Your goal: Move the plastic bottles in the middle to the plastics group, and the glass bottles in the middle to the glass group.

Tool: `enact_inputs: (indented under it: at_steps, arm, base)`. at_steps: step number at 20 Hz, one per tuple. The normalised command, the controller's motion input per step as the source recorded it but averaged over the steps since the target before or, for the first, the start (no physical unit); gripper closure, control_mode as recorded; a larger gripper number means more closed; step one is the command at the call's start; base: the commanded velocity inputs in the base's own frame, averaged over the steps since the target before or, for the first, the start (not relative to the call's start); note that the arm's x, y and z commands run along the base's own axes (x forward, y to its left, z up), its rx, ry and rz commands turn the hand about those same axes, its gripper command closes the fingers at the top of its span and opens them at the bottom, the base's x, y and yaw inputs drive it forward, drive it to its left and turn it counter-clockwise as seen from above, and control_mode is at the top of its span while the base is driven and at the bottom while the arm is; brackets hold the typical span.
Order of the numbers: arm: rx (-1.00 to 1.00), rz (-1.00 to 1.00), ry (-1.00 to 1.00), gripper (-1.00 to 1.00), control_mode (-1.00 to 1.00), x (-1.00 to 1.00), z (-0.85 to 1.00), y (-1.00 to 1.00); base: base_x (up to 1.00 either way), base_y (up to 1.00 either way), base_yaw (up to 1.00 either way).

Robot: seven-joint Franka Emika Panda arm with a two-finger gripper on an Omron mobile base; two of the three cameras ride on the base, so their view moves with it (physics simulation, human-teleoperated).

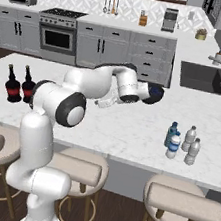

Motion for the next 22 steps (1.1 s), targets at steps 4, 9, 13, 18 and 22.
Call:
enact_inputs:
  at_steps: [4, 9, 13, 18, 22]
  arm:
    - [0.0, 0.0, 0.0, -1.0, -1.0, 0.04, -0.12, 0.07]
    - [0.05, 0.0, -0.02, -1.0, -1.0, 0.28, -0.42, 0.23]
    - [0.08, 0.0, -0.06, -1.0, -1.0, 0.21, -0.4, 0.33]
    - [0.04, 0.0, -0.02, -1.0, -1.0, 0.19, -0.19, 0.28]
    - [0.01, 0.0, 0.0, -1.0, -1.0, -0.01, 0.0, 0.08]
  base:
    - [0.0, 0.0, 0.0]
    - [0.0, 0.0, 0.0]
    - [0.0, 0.0, 0.0]
    - [0.0, 0.0, 0.0]
    - [0.0, 0.0, 0.0]
